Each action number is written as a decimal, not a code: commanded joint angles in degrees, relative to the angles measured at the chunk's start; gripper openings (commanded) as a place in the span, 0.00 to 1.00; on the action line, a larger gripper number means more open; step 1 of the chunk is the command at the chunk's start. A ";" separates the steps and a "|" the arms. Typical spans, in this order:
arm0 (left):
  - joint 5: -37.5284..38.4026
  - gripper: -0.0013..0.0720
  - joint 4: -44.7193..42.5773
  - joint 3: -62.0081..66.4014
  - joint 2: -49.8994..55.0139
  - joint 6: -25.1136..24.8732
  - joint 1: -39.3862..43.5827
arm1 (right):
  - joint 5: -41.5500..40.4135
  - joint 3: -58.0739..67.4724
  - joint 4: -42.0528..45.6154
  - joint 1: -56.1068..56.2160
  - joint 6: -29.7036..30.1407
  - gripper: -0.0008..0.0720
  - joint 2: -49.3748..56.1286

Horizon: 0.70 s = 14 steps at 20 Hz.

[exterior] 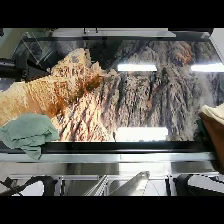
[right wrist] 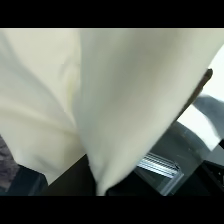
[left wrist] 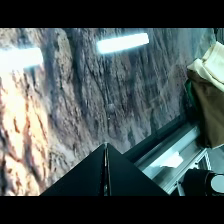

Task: Fold the shirts.

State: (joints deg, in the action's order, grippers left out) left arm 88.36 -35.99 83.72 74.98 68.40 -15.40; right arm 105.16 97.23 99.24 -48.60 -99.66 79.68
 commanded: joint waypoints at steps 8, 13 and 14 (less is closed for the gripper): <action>0.11 0.03 0.00 -0.02 0.00 -0.04 0.04 | 0.57 -26.60 9.77 -3.28 0.66 0.96 -3.41; -0.24 0.03 0.02 -0.02 0.00 -0.07 0.02 | 0.52 -24.28 9.22 -3.32 -1.60 0.96 -2.84; -0.59 0.03 0.02 -0.02 0.00 -0.04 0.02 | 0.52 -22.47 8.17 -3.13 -1.60 0.95 -2.45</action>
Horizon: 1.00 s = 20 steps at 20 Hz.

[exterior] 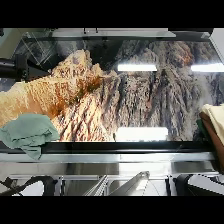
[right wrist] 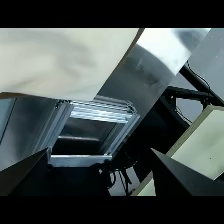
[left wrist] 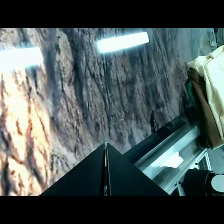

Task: Fold the shirts.

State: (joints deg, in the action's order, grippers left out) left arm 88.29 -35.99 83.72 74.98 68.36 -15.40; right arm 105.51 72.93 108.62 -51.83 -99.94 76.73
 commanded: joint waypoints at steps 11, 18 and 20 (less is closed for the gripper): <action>0.09 0.02 -0.63 2.91 -3.21 1.16 3.26 | -12.74 17.97 -44.26 15.34 3.80 0.03 -1.31; -6.21 0.03 -15.43 -20.04 -21.40 8.35 19.54 | -22.27 -9.44 -46.40 39.15 10.19 0.03 -20.41; -9.46 0.03 -15.52 -27.15 -25.88 9.77 23.23 | -27.91 -20.55 -46.73 45.13 10.16 0.03 -26.38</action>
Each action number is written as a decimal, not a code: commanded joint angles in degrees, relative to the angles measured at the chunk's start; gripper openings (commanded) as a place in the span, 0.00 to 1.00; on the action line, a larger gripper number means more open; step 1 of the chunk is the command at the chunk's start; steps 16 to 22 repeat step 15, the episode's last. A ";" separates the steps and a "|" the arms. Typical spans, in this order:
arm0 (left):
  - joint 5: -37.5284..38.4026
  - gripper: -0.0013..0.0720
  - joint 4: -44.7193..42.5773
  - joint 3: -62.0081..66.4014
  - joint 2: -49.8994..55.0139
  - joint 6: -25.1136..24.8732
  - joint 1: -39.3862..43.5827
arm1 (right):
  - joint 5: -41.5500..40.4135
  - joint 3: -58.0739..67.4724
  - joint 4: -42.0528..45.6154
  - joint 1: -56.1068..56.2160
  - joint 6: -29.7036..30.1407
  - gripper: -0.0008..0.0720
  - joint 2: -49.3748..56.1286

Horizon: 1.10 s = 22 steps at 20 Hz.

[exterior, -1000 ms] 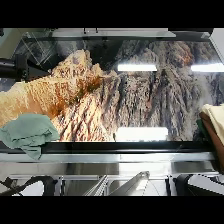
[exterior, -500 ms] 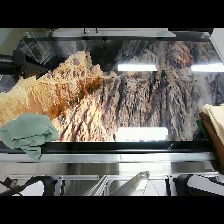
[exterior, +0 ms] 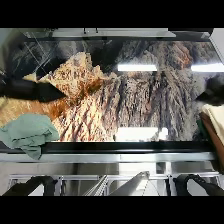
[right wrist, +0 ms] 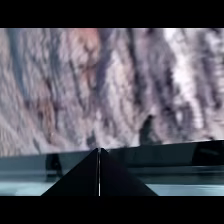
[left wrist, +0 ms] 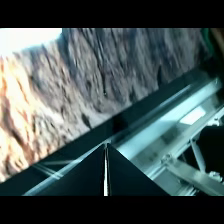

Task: Fold the shirts.

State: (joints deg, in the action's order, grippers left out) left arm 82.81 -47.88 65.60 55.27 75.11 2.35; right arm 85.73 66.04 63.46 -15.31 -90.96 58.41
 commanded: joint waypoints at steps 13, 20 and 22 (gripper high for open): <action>-8.00 0.04 -3.41 -20.22 -13.66 6.19 7.63 | -13.73 -23.04 -3.76 15.08 1.18 0.03 -11.91; -8.00 0.04 -3.41 -20.22 -13.66 6.21 7.63 | -13.73 -23.04 -3.76 15.08 1.18 0.03 -11.91; -8.00 0.04 -3.41 -20.22 -13.66 6.21 7.63 | -13.73 -23.04 -3.76 15.08 1.18 0.03 -11.91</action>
